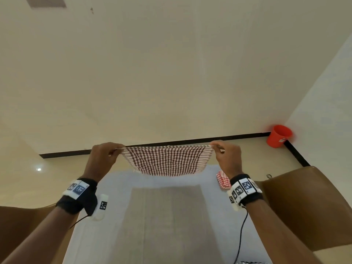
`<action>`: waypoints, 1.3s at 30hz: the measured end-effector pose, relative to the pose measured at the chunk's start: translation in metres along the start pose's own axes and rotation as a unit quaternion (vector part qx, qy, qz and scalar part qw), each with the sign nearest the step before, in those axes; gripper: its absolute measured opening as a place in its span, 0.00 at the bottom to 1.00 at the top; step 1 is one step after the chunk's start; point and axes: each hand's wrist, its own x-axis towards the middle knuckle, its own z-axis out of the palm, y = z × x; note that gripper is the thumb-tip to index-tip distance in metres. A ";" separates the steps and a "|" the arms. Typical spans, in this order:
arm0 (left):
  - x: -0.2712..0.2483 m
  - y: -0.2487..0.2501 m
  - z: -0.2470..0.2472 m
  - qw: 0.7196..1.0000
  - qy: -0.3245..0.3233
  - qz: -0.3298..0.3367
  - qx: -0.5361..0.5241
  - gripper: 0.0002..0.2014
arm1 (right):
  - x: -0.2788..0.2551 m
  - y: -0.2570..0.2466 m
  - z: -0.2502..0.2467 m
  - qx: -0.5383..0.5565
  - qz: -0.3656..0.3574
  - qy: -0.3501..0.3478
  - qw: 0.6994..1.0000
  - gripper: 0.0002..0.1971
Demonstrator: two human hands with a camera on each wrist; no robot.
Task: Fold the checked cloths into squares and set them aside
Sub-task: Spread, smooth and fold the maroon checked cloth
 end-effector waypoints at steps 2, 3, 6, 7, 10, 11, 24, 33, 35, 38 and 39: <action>-0.018 -0.001 0.001 1.000 0.000 0.014 -0.016 0.08 | -0.016 0.007 0.001 -0.006 -0.016 -0.003 1.000 0.08; -0.031 -0.002 0.004 1.000 -0.007 0.014 -0.023 0.09 | -0.027 0.011 0.003 -0.009 -0.015 -0.018 1.000 0.07; -0.080 -0.010 0.024 0.996 -0.083 -0.010 -0.024 0.10 | -0.067 0.029 0.016 -0.023 0.011 -0.078 0.997 0.06; -0.098 -0.015 0.036 0.993 -0.114 -0.018 -0.003 0.11 | -0.082 0.039 0.023 -0.032 0.024 -0.096 0.995 0.07; -0.152 -0.034 0.075 0.978 -0.194 -0.065 0.039 0.09 | -0.128 0.073 0.055 -0.066 0.075 -0.167 0.981 0.10; -0.165 -0.038 0.087 0.971 -0.218 -0.085 0.048 0.08 | -0.142 0.084 0.066 -0.075 0.096 -0.189 0.974 0.10; -0.298 -0.022 0.171 0.874 -0.418 -0.154 0.193 0.05 | -0.286 0.143 0.102 -0.228 0.191 -0.428 0.853 0.13; -0.367 -0.014 0.163 0.831 -0.501 -0.138 0.197 0.13 | -0.335 0.129 0.060 -0.158 0.218 -0.509 0.817 0.10; -0.381 -0.011 0.160 0.832 -0.507 -0.133 0.183 0.20 | -0.347 0.126 0.059 -0.164 0.214 -0.560 0.784 0.12; -0.391 0.003 0.154 0.831 -0.513 -0.118 0.181 0.22 | -0.358 0.121 0.060 -0.206 0.211 -0.605 0.740 0.06; -0.391 0.009 0.152 0.834 -0.508 -0.117 0.181 0.21 | -0.357 0.115 0.061 -0.202 0.209 -0.593 0.751 0.08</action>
